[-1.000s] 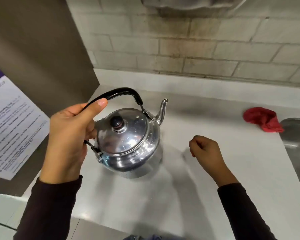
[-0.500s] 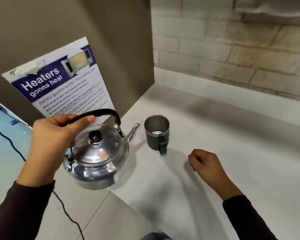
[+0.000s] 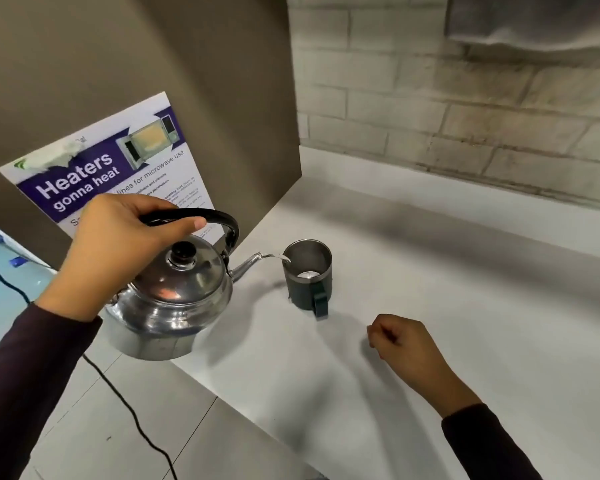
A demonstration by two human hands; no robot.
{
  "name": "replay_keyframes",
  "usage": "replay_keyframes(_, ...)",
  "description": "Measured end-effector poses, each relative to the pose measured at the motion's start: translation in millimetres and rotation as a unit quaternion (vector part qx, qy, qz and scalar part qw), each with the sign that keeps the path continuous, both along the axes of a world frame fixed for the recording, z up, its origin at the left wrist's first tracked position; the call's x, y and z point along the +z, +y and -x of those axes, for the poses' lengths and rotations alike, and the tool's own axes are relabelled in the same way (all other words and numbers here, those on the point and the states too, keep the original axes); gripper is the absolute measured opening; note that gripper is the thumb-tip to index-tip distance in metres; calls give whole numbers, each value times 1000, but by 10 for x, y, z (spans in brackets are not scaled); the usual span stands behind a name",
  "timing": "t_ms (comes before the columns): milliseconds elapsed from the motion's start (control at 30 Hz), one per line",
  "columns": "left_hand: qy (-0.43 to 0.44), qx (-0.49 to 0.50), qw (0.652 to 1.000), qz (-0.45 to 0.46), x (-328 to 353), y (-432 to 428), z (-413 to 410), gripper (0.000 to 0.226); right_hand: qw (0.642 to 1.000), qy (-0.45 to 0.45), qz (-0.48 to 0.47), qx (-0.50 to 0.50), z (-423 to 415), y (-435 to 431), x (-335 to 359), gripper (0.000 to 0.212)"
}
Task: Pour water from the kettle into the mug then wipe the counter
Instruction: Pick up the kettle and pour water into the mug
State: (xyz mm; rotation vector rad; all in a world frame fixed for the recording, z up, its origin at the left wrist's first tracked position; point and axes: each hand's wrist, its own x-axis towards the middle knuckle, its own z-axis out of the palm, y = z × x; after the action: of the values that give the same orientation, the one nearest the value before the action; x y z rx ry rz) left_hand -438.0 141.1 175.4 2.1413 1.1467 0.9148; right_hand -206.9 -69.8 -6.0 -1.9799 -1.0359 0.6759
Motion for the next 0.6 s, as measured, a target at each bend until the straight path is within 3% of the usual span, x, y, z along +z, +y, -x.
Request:
replay_keyframes(333,32,1,999,3,-14,66,-100,28,1000,4,4,-25,-56,-81,24,28)
replay_keyframes(600,54,-9,998,-20,-41,107,-110,19,1000,1,7,-19,-41,-53,7,28)
